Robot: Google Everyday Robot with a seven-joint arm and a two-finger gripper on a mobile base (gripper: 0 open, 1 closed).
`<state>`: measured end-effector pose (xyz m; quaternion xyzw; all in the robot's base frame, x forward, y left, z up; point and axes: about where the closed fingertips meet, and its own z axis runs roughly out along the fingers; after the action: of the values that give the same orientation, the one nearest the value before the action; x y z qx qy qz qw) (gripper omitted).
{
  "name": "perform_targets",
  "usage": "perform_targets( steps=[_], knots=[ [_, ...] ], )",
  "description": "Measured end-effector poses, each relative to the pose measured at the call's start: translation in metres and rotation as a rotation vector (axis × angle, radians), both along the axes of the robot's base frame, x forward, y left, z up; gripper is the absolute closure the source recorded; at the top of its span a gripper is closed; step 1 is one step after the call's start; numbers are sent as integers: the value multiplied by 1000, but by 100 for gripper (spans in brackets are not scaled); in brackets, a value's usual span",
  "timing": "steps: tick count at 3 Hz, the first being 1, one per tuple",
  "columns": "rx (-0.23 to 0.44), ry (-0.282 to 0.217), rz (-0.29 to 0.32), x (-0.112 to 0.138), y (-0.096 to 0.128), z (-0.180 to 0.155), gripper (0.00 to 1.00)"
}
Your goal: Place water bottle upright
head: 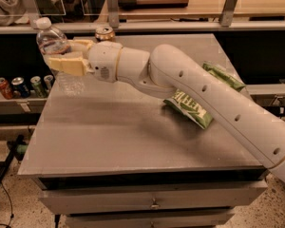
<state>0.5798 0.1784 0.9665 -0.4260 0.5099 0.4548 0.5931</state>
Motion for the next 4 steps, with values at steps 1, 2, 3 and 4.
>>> perform_targets(
  steps=[1, 2, 3, 4],
  knots=[
    [-64, -15, -22, 1, 3, -8, 100],
    [-97, -6, -30, 3, 4, -17, 100],
    [-106, 7, -31, 4, 4, -24, 100],
    [-99, 24, -32, 5, 5, -30, 82]
  ],
)
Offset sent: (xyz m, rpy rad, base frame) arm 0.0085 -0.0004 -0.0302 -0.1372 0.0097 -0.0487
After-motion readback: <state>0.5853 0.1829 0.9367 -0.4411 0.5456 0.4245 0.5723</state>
